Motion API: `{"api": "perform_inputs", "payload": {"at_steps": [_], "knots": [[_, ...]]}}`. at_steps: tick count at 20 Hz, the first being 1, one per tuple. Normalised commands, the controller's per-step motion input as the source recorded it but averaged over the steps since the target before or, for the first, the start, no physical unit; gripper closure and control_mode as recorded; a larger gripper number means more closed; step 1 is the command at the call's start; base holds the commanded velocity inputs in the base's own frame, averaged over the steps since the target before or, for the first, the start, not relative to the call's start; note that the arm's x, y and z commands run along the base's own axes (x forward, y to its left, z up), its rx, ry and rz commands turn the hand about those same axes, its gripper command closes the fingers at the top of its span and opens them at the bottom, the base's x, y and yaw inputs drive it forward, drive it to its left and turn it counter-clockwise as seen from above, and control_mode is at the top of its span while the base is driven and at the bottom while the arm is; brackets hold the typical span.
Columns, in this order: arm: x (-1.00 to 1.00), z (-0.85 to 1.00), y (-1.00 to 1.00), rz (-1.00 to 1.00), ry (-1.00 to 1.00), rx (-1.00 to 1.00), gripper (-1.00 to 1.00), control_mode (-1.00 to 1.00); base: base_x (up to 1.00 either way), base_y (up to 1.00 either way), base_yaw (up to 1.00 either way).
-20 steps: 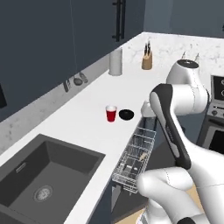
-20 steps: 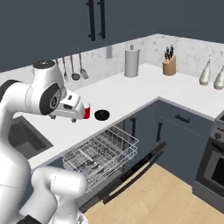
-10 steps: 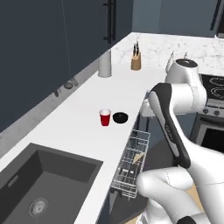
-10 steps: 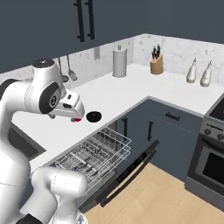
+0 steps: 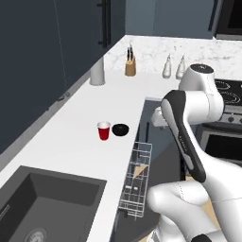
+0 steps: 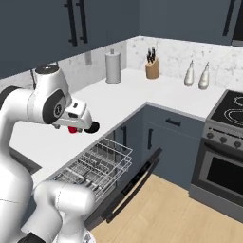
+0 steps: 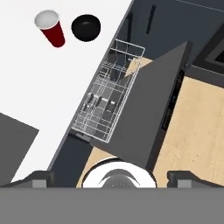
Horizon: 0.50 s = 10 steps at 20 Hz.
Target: Pick up the cup and bowl from the counter, place them in the dishwasher, and close the dishwasher door.
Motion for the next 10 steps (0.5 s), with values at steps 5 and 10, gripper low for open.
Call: {"api": "perform_inputs", "payload": {"at_steps": [5, 10], "knots": [[0.2, -0.04, 0.05, -0.05, -0.01, 0.07, -1.0, -1.0, 0.21, 0.1, -0.12], [0.67, -0.28, 0.07, -0.02, -0.08, 0.25, -1.0, -1.0, 0.0, 0.0, 0.0]]}}
